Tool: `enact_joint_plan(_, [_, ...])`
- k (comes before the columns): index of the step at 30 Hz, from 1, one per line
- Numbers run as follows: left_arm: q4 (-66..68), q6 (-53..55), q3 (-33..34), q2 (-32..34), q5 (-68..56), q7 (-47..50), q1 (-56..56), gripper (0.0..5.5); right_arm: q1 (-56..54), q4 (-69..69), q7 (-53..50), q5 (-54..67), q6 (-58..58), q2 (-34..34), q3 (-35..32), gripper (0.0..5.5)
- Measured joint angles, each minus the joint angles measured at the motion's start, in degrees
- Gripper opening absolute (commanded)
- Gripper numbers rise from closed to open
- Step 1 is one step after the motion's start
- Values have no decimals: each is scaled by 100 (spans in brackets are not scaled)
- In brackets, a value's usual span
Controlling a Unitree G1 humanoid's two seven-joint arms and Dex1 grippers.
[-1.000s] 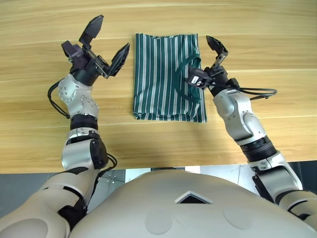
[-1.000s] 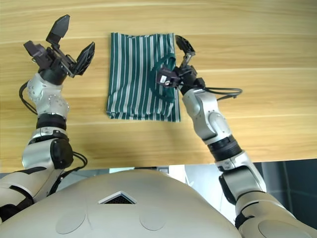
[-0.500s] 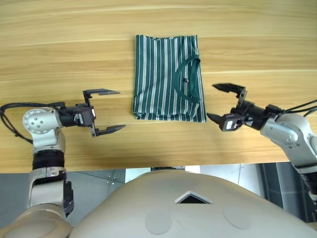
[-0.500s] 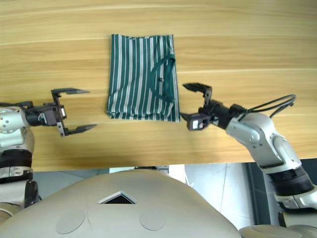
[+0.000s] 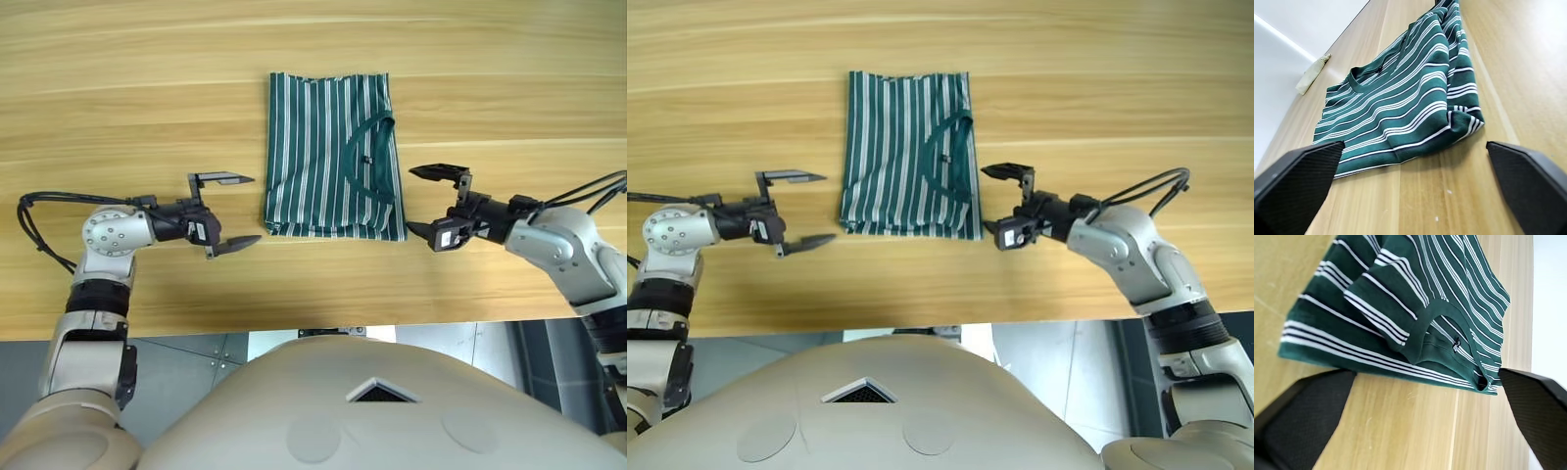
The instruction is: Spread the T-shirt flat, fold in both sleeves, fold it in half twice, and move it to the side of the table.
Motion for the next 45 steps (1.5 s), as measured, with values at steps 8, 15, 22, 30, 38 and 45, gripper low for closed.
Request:
enact_joint_plan(8, [68,-201,-491,235,27,587,-81,538,-180,108,-77,-68,-87,141,173,540])
enact_joint_plan(15, [177,-392,-763,341,177,1033,-192,538,-191,146,-90,-62,-162,211,204,540])
enact_joint_plan(22, [381,-608,-1004,364,335,1457,-352,540,-219,250,-197,-63,-278,270,252,519])
enact_joint_plan(30, [522,-741,-1329,416,374,1584,-475,433,-232,479,-299,-66,-493,451,489,361])
enact_joint_plan(38, [602,-836,-1628,517,355,1579,-505,294,-290,702,-309,-69,-648,627,729,200])
enact_joint_plan(45, [623,-856,-1855,589,343,1566,-509,174,-311,838,-331,-104,-757,730,926,64])
